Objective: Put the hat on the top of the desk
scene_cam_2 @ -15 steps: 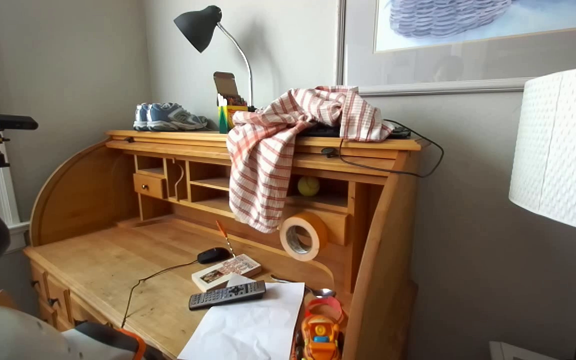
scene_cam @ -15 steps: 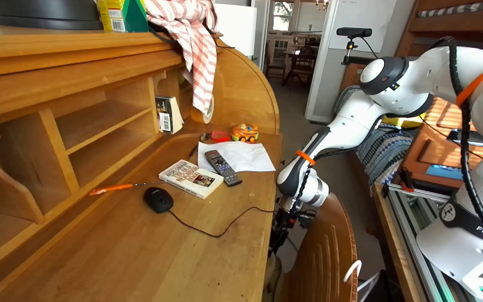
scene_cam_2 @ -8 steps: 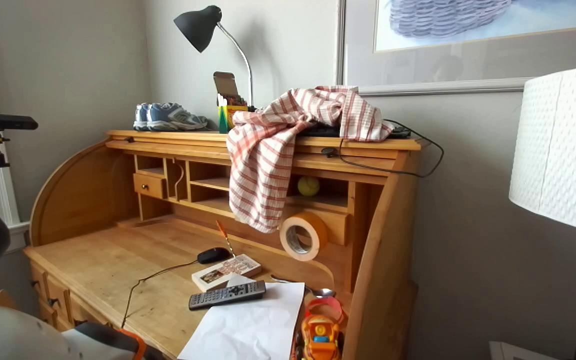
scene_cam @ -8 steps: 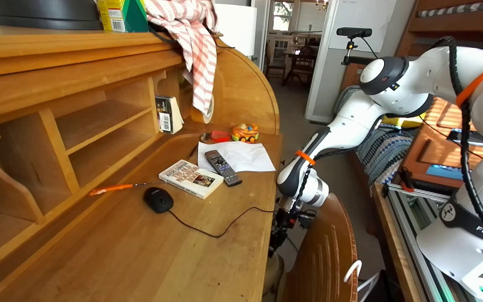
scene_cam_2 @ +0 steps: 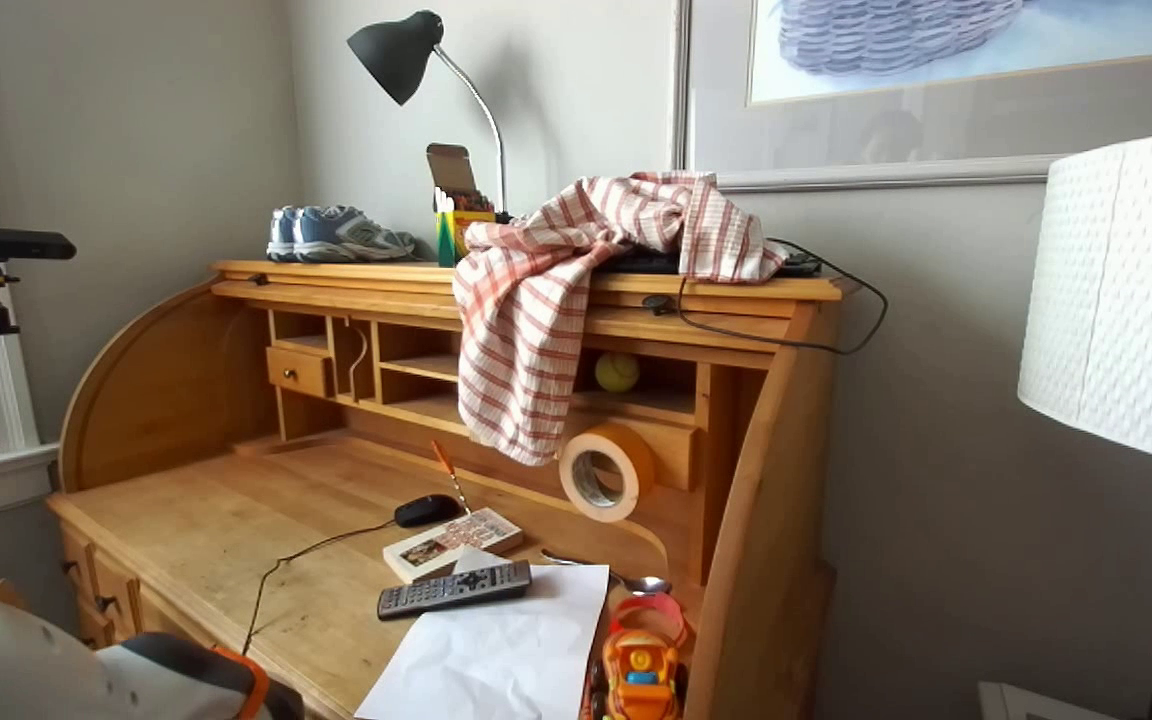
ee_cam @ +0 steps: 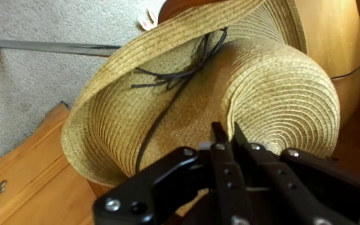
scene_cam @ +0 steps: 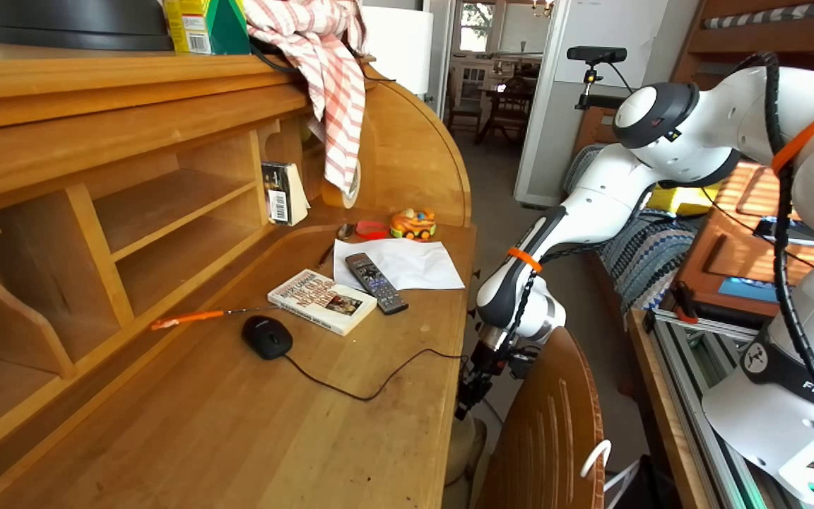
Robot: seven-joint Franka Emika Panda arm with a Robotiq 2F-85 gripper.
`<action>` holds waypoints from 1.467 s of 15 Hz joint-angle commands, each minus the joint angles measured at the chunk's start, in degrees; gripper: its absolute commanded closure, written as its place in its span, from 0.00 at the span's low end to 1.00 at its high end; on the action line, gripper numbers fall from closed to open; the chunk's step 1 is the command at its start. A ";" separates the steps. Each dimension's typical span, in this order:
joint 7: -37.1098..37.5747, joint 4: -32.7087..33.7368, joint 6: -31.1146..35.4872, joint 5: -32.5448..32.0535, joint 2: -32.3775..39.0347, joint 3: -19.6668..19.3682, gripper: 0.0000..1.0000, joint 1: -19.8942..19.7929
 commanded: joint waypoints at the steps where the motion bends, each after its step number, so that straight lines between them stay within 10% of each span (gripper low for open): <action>1: 4.80 -12.72 9.40 -4.43 -8.30 0.86 0.98 -3.72; 11: 30.05 -35.82 14.68 -7.92 -37.86 1.66 0.98 2.20; 16: 37.52 -44.98 13.34 -9.75 -50.13 8.90 0.98 -3.85; 22: 41.66 -40.77 9.46 -8.28 -52.84 17.52 0.98 -10.38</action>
